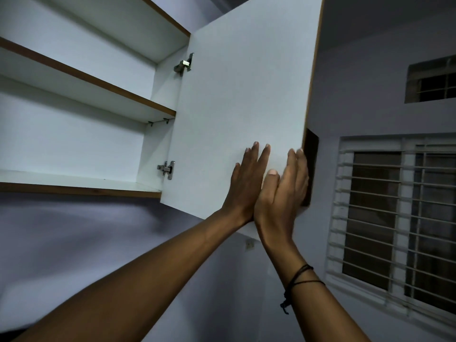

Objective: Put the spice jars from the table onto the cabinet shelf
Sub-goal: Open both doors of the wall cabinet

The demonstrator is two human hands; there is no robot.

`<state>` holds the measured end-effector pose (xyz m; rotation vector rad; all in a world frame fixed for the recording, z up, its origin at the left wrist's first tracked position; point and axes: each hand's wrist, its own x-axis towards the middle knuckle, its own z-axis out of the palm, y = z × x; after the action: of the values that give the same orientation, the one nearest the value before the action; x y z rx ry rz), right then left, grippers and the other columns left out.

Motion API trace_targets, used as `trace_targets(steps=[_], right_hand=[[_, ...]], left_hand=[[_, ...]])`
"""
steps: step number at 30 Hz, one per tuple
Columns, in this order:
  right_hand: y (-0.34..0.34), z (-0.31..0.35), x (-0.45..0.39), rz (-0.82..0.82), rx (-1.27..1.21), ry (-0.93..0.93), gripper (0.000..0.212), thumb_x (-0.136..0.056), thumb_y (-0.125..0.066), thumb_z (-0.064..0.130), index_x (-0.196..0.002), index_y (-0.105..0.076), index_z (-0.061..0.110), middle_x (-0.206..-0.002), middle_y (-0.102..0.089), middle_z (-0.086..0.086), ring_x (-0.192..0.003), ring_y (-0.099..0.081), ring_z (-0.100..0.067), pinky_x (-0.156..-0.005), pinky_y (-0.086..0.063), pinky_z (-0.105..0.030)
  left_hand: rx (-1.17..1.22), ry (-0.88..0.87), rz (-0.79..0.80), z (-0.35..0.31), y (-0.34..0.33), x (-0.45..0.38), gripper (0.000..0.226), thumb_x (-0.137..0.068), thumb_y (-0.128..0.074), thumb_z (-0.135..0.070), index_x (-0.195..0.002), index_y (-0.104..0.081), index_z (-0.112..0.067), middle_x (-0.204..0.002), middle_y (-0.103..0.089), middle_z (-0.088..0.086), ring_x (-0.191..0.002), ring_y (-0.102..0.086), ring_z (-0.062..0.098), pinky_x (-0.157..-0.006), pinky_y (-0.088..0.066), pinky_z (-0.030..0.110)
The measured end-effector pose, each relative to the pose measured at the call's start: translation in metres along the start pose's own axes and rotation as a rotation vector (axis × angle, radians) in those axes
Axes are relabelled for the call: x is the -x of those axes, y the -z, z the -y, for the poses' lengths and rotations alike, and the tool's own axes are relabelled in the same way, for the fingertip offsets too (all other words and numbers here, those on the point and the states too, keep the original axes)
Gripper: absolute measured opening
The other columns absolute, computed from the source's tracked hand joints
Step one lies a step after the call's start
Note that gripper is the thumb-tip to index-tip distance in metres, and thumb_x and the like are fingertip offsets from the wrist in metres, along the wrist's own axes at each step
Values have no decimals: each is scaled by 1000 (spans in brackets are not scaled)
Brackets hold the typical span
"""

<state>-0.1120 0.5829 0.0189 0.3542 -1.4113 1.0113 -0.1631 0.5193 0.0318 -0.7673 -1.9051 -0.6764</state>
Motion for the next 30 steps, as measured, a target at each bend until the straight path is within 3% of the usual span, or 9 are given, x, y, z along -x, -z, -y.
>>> trace_targets(steps=[2,5,9,13,17,21,25,28,30], right_hand=[[-17,18,2,56,-3,97,56,-95,-33,23,-150,-33,14,-160,-26,-2,-150,-13,-14,-123,-8,-42],[-57,48,14,181,-168,112,50,-95,-36,20,-145,-42,13,-157,-33,-3,-149,-17,-15,-121,-18,-42],[-120,91,44,295,-310,94,47,-98,-35,26,-142,-46,13,-155,-36,-2,-145,-25,-12,-119,-23,-33],[-187,149,85,482,-396,135,47,-100,-35,30,-145,-41,17,-157,-33,-1,-145,-24,-11,-115,-17,-20],[-240,206,124,624,-458,257,49,-100,-36,28,-146,-41,12,-157,-33,-6,-146,-24,-18,-118,-25,-34],[-284,249,151,671,-490,296,48,-102,-37,24,-147,-38,9,-158,-31,-10,-147,-23,-22,-120,-23,-37],[-323,278,174,768,-560,187,52,-103,-34,29,-152,-28,11,-162,-22,-9,-149,-17,-20,-118,-12,-27],[-346,290,187,831,-621,61,58,-103,-34,33,-153,-19,9,-162,-21,-9,-148,-20,-24,-121,-17,-34],[-359,299,195,901,-669,-86,63,-103,-32,37,-156,-8,12,-164,-15,-6,-149,-19,-23,-118,-15,-29]], left_hand=[[57,17,-20,8,29,3,70,-96,-28,-49,-157,-6,-23,-167,3,0,-153,9,15,-124,-1,45],[8,21,-79,33,89,18,70,-94,-26,-52,-157,-12,-24,-167,-5,-1,-154,3,13,-125,-1,41],[-260,68,-144,87,174,46,61,-100,-31,-38,-156,-17,-20,-167,-11,1,-154,-1,16,-124,-6,43],[-510,168,-199,137,268,89,59,-100,-30,-37,-155,-23,-19,-165,-17,4,-154,-5,17,-124,-9,43],[-736,250,-205,170,347,131,61,-99,-27,-38,-155,-23,-15,-165,-16,7,-154,-6,22,-124,-8,46],[-905,312,-153,186,402,154,74,-91,-9,-46,-156,-18,-11,-165,-11,11,-154,-3,26,-124,-3,47],[-1130,353,-82,204,437,170,77,-89,-5,-46,-157,-15,-11,-166,-8,13,-154,-2,29,-123,-5,52],[-1211,383,-53,222,453,178,73,-93,-6,-47,-157,-11,-13,-166,2,13,-154,5,29,-122,0,55],[-1263,370,-46,236,462,183,68,-97,-11,-46,-158,-6,-16,-166,7,12,-153,10,29,-122,2,56]])
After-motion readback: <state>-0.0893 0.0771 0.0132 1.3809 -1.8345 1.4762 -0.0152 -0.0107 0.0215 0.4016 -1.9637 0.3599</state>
